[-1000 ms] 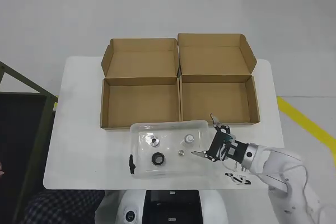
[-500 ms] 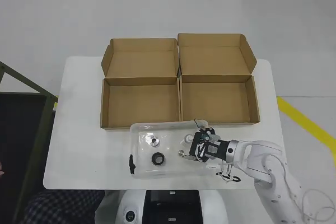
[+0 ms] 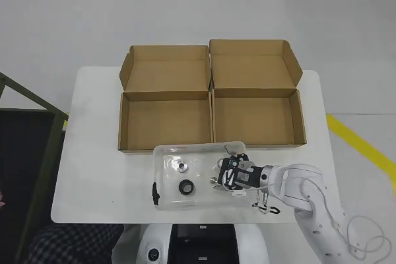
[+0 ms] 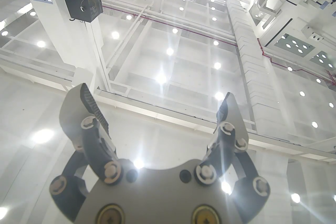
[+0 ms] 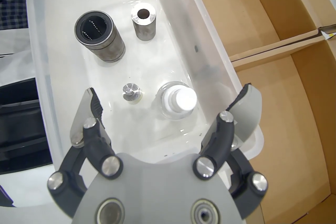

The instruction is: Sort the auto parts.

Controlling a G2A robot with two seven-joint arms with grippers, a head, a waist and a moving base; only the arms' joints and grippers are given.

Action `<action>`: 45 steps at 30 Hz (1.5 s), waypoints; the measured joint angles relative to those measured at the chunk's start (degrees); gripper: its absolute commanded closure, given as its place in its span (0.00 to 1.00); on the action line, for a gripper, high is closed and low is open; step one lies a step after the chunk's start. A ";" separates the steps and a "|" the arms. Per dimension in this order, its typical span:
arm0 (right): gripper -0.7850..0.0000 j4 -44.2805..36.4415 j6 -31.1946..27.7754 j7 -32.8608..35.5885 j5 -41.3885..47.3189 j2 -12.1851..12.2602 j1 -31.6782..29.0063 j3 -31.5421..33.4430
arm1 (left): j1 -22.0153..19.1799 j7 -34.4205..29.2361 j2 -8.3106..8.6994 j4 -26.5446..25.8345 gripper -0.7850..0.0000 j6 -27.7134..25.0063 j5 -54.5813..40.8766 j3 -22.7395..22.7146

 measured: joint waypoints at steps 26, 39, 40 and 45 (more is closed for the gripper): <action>1.00 -1.46 2.08 -0.18 -2.18 1.41 0.94 -1.48 | 0.00 0.00 0.00 0.00 0.00 0.00 0.00 0.00; 1.00 -3.74 -1.81 -10.86 6.95 2.32 -0.55 1.34 | 0.00 0.00 0.00 0.00 0.00 0.00 0.00 0.00; 1.00 -2.93 -2.30 -12.31 8.24 2.33 -0.24 1.47 | 0.00 0.00 0.00 0.00 0.00 0.00 0.00 0.00; 1.00 0.46 -2.92 -18.05 14.63 2.35 1.42 2.24 | 0.00 0.00 0.00 0.00 0.00 0.00 0.00 0.00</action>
